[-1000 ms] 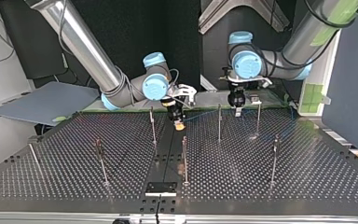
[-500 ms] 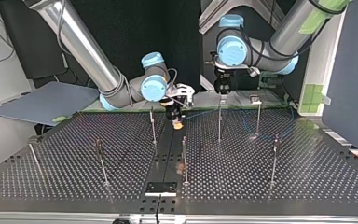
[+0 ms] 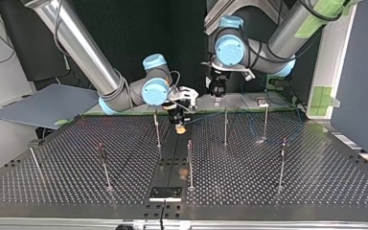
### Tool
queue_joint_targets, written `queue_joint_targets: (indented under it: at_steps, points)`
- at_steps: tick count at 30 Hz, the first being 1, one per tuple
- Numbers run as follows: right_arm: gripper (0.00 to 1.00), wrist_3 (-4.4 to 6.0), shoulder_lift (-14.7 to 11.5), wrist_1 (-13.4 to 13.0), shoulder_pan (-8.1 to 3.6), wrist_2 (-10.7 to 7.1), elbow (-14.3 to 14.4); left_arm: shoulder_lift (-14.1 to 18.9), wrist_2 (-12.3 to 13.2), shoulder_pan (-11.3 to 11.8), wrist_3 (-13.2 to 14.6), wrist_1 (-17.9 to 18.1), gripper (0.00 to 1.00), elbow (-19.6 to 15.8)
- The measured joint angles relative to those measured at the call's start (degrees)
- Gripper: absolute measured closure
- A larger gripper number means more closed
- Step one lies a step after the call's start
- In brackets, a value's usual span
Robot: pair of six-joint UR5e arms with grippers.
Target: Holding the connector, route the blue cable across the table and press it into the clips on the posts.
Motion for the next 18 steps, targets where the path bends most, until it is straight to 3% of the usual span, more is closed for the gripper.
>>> queue_joint_targets:
  at_steps: [9,18]
  points:
    - [1.00,0.11,-3.08,0.76,-0.07,0.00,2.16,-1.48,-2.08,-0.03,-1.36,2.17,0.00,3.60]
    - [1.00,0.12,-3.48,0.85,0.08,-0.16,3.42,-4.93,-0.89,-0.05,-2.27,3.42,0.00,5.86]
